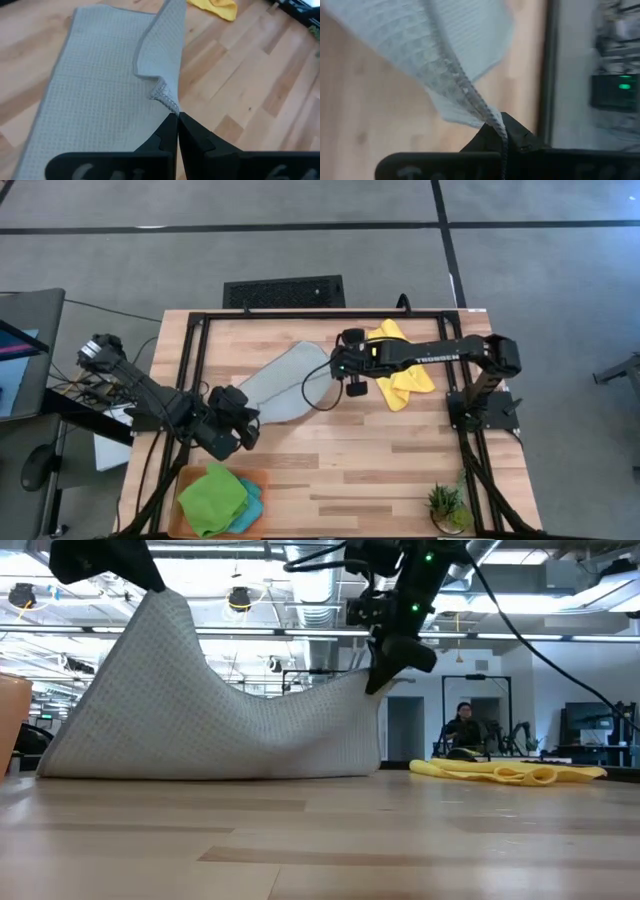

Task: Fold microfiber towels
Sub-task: Fold the gray microfiber towel

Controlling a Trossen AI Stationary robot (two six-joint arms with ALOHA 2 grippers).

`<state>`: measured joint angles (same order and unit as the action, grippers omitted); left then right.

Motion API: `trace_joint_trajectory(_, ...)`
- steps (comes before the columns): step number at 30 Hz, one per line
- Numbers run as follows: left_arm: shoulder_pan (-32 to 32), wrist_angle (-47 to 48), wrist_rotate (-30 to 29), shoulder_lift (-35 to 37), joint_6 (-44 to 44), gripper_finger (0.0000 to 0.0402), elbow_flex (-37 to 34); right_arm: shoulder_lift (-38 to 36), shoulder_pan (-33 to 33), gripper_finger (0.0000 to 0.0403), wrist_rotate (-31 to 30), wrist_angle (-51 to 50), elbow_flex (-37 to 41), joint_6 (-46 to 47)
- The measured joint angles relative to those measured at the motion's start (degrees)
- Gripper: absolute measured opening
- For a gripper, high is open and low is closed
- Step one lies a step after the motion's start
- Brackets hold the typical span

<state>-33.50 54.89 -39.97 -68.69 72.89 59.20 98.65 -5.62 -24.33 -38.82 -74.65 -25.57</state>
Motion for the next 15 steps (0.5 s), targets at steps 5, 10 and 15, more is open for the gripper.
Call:
trace_joint_trajectory(5, 1.2, 1.9, -3.7, 0.7, -0.4, 0.0000, 0.0, 0.0, -1.8, 0.0006, -4.4, 0.7, -2.9, -2.8)
trace_joint_trajectory(10, 4.2, 6.7, -4.3, 1.9, -0.6, 0.0000, 0.0, 0.0, -4.2, 0.0006, -4.4, 1.1, -5.7, -2.9)
trace_joint_trajectory(15, 4.5, 4.5, 0.6, 1.4, -0.8, 0.0000, 0.0, 0.0, -3.7, 0.0006, -2.3, -4.8, -5.8, -1.6)
